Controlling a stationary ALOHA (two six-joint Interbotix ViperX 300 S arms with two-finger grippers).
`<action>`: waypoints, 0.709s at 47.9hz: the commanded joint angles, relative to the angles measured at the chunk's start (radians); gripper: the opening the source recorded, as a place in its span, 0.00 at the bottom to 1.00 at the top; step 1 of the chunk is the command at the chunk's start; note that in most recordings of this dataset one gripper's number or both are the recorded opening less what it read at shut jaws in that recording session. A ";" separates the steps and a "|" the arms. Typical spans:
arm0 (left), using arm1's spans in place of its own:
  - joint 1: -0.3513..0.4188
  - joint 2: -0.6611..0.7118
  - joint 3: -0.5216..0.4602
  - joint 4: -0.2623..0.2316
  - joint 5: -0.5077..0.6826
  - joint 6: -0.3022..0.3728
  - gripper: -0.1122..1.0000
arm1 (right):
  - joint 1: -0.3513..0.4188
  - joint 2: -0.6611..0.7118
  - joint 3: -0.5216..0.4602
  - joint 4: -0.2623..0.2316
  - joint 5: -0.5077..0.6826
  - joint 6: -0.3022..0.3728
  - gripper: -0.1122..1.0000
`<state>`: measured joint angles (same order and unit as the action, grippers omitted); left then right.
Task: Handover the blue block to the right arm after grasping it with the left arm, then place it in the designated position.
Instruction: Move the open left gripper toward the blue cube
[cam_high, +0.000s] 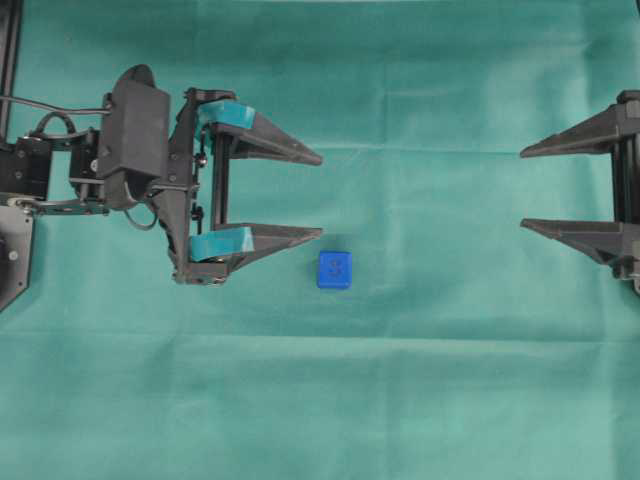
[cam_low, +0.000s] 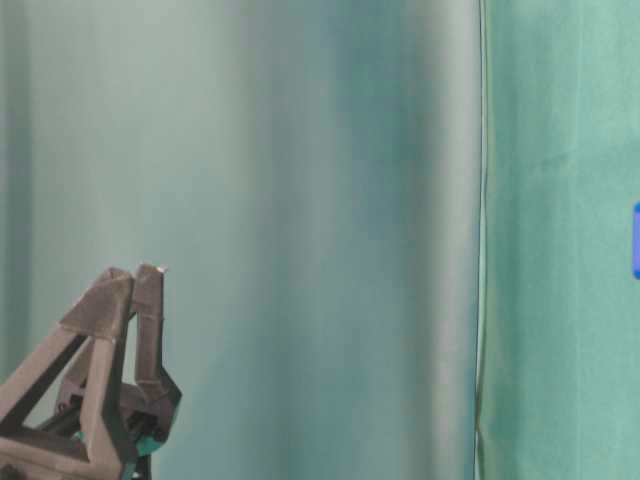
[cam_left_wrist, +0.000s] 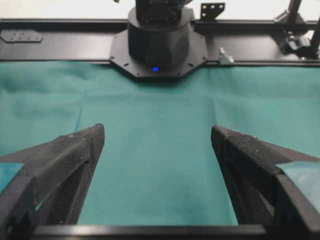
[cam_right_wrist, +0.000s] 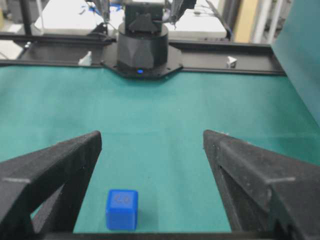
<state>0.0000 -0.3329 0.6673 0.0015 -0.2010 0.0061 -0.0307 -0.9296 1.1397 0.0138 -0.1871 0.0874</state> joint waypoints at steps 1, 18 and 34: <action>0.003 -0.006 -0.026 -0.002 0.003 -0.002 1.00 | -0.002 0.006 -0.023 -0.002 -0.006 0.002 0.94; -0.003 0.017 -0.101 -0.002 0.193 -0.020 1.00 | -0.002 0.006 -0.026 -0.002 -0.003 0.002 0.94; -0.015 0.101 -0.284 -0.002 0.563 -0.021 1.00 | -0.002 0.006 -0.028 -0.002 0.009 0.002 0.94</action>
<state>-0.0077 -0.2316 0.4464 0.0015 0.2961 -0.0153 -0.0307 -0.9281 1.1397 0.0138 -0.1764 0.0874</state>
